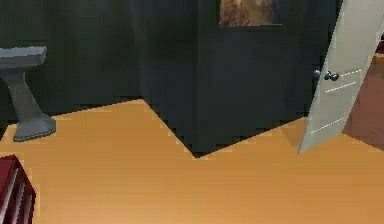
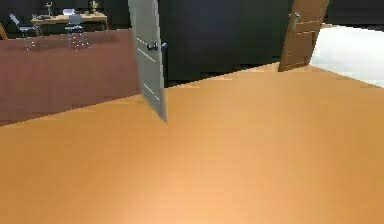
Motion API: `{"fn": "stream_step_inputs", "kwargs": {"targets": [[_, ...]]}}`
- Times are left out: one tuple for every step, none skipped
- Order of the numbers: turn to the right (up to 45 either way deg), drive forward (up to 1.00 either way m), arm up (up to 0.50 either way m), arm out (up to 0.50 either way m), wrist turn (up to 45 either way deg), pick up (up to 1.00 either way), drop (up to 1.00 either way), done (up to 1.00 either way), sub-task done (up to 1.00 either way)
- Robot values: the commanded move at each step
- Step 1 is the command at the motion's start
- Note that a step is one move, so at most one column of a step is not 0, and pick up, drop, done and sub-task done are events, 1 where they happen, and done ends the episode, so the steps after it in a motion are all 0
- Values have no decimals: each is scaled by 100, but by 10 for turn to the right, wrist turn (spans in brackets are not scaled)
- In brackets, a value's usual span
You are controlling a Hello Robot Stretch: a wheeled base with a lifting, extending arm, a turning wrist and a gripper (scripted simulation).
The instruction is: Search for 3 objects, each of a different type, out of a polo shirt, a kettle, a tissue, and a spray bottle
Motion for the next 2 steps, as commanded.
{"fn": "stream_step_inputs", "kwargs": {"targets": [[-90, 0, 0, 0, 0, 0, 0, 0, 0], [0, 20, 0, 0, 0, 0, 0, 0, 0]]}}
